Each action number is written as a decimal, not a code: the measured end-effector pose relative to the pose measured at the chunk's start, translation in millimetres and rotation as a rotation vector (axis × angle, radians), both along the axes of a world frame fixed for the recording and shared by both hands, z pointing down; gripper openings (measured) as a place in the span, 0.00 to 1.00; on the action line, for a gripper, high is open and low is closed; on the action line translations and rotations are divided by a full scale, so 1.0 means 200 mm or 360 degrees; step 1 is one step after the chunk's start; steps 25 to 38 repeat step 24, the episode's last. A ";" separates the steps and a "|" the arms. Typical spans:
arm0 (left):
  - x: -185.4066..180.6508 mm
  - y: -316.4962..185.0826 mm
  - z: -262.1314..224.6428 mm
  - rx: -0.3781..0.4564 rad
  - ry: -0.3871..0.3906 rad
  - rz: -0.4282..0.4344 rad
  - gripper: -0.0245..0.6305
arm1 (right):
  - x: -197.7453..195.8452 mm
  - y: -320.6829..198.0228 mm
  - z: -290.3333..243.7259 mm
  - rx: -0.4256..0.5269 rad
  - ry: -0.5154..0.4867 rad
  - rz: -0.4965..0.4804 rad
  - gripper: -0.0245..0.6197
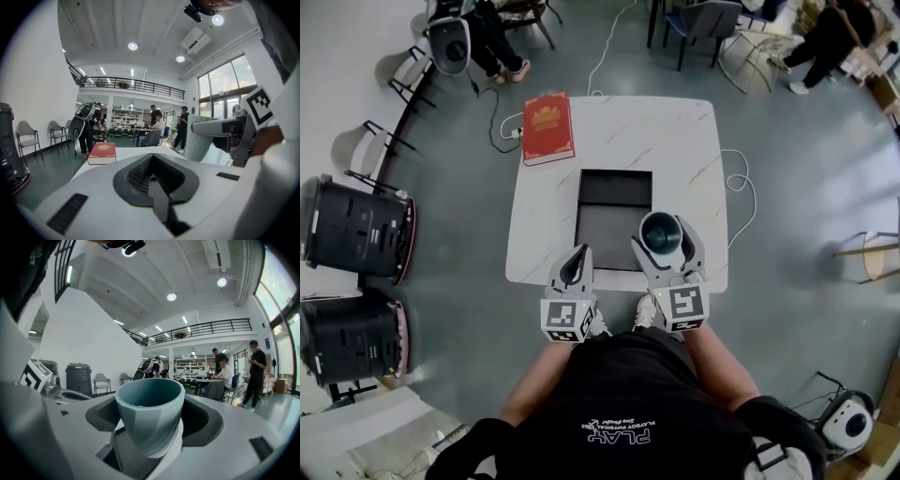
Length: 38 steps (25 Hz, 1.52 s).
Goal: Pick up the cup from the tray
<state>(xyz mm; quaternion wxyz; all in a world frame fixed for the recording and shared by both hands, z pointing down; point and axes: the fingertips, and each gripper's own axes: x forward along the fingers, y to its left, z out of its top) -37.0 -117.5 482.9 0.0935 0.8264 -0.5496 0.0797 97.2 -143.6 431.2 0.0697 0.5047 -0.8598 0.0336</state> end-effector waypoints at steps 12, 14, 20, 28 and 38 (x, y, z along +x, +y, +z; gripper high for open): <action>-0.17 0.06 -0.10 0.0084 -0.0007 0.0063 0.04 | -0.17 0.13 -0.01 0.0008 0.0007 0.0070 0.63; -0.19 0.07 -0.10 0.0085 -0.0002 0.0068 0.04 | -0.19 0.14 0.00 0.0001 0.0013 0.0079 0.63; -0.24 0.11 -0.11 0.0088 0.0012 0.0076 0.04 | -0.23 0.18 0.03 0.0008 0.0033 0.0095 0.63; -0.26 0.11 -0.10 0.0092 0.0015 0.0089 0.04 | -0.25 0.18 0.04 0.0016 0.0033 0.0102 0.63; -0.26 0.11 -0.10 0.0092 0.0015 0.0089 0.04 | -0.25 0.18 0.04 0.0016 0.0033 0.0102 0.63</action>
